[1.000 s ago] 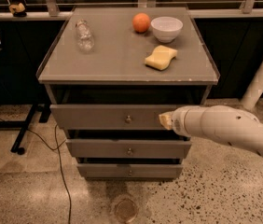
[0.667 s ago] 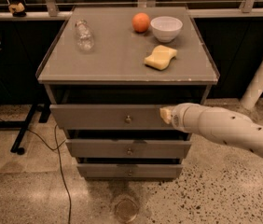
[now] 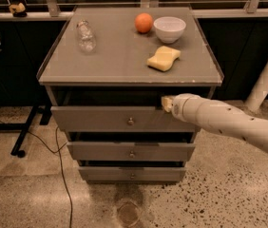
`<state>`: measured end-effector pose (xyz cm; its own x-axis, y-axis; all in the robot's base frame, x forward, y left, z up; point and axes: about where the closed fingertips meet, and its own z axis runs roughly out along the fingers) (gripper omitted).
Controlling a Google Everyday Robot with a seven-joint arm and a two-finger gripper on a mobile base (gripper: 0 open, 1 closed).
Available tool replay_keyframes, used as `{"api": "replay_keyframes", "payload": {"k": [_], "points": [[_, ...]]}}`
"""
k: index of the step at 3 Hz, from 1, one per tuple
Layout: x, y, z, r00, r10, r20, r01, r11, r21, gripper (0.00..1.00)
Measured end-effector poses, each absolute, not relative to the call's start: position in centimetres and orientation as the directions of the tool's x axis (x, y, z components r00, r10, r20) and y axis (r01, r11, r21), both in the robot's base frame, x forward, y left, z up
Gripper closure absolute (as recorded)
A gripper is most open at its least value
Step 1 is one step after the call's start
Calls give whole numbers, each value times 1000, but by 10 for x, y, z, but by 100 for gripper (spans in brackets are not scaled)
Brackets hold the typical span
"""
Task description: Open top drawer
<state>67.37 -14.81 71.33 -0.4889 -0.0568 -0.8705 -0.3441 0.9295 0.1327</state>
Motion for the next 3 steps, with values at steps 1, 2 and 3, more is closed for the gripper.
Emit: {"api": "replay_keyframes", "payload": {"k": [1, 2, 3], "points": [[703, -146, 698, -493, -72, -867, -314, 944, 101, 100], [704, -144, 694, -500, -80, -862, -317, 944, 96, 100], [709, -147, 687, -512, -93, -854, -309, 947, 82, 100]]}}
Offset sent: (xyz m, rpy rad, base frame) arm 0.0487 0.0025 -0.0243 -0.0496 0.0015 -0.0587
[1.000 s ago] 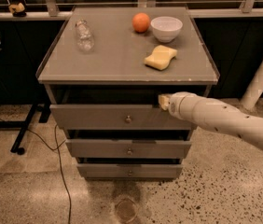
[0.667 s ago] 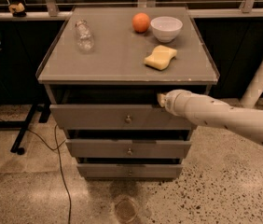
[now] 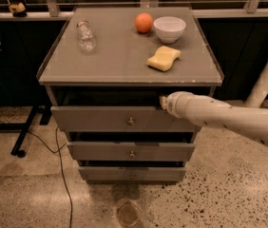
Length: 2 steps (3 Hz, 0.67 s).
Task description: Open top drawer
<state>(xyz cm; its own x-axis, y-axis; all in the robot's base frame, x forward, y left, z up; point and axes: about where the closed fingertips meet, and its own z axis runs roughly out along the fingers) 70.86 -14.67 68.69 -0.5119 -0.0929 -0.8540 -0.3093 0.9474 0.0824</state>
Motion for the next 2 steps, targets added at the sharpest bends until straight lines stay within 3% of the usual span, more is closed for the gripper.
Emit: {"api": "replay_keyframes", "payload": {"k": [2], "points": [[705, -165, 667, -579, -100, -809, -267, 961, 72, 100]]}}
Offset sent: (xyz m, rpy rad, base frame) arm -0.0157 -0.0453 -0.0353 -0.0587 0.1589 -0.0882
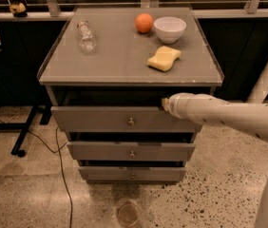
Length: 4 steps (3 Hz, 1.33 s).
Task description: Open top drawer
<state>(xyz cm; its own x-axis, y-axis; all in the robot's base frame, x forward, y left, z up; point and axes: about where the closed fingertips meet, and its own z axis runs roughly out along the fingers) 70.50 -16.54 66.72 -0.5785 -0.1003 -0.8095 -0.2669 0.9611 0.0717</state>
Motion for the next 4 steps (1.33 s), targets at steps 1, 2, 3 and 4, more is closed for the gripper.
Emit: {"api": "replay_keyframes", "payload": {"k": [1, 2, 3, 4], "points": [[705, -164, 670, -579, -100, -809, -267, 961, 72, 100], [703, -163, 671, -589, -91, -803, -260, 962, 82, 100], [698, -170, 672, -608, -73, -791, -237, 967, 93, 100], [688, -178, 673, -638, -42, -769, -206, 971, 118, 100]]}}
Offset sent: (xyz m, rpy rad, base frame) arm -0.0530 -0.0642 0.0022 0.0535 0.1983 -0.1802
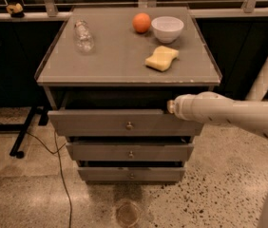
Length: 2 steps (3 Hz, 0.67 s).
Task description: Open top drawer
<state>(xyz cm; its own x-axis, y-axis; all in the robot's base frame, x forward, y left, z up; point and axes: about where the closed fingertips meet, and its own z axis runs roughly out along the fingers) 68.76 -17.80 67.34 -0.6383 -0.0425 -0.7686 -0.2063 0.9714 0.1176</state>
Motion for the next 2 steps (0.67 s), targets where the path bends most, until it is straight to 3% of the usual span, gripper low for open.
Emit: {"api": "replay_keyframes", "payload": {"k": [2], "points": [[672, -189, 671, -691, -33, -722, -190, 972, 138, 100]]}}
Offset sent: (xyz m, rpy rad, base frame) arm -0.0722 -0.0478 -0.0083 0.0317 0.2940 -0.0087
